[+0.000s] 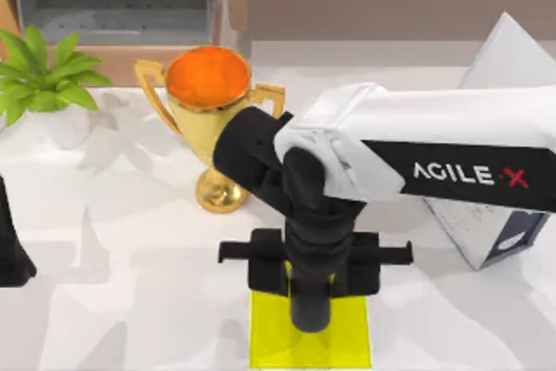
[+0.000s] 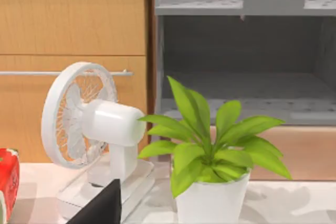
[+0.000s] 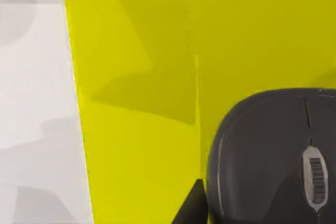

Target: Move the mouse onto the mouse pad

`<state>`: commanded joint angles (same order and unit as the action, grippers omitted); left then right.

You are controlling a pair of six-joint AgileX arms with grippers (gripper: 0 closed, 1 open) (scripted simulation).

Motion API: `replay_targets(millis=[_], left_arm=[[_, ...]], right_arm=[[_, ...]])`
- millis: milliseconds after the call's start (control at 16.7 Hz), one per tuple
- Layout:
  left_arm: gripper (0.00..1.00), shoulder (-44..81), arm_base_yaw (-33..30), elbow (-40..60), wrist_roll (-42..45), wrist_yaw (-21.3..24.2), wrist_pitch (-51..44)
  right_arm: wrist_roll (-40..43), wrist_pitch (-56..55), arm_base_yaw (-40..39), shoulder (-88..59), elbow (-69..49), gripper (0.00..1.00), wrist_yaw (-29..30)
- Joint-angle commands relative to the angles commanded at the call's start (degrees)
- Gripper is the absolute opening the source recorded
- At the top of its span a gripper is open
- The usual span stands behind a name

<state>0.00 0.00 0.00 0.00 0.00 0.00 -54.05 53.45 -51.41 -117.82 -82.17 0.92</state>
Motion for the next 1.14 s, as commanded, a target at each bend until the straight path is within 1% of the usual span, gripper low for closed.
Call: replay_targets(millis=[780, 840, 1140], left_arm=[[1.0, 0.0, 0.0, 0.0, 0.0, 0.0, 0.0], [1.0, 0.0, 0.0, 0.0, 0.0, 0.0, 0.0], [1.0, 0.0, 0.0, 0.0, 0.0, 0.0, 0.0]], right_arm=[[0.0, 0.0, 0.0, 0.0, 0.0, 0.98, 0.0], [0.0, 0.0, 0.0, 0.0, 0.0, 1.0, 0.0], [0.0, 0.0, 0.0, 0.0, 0.0, 1.0, 0.0]])
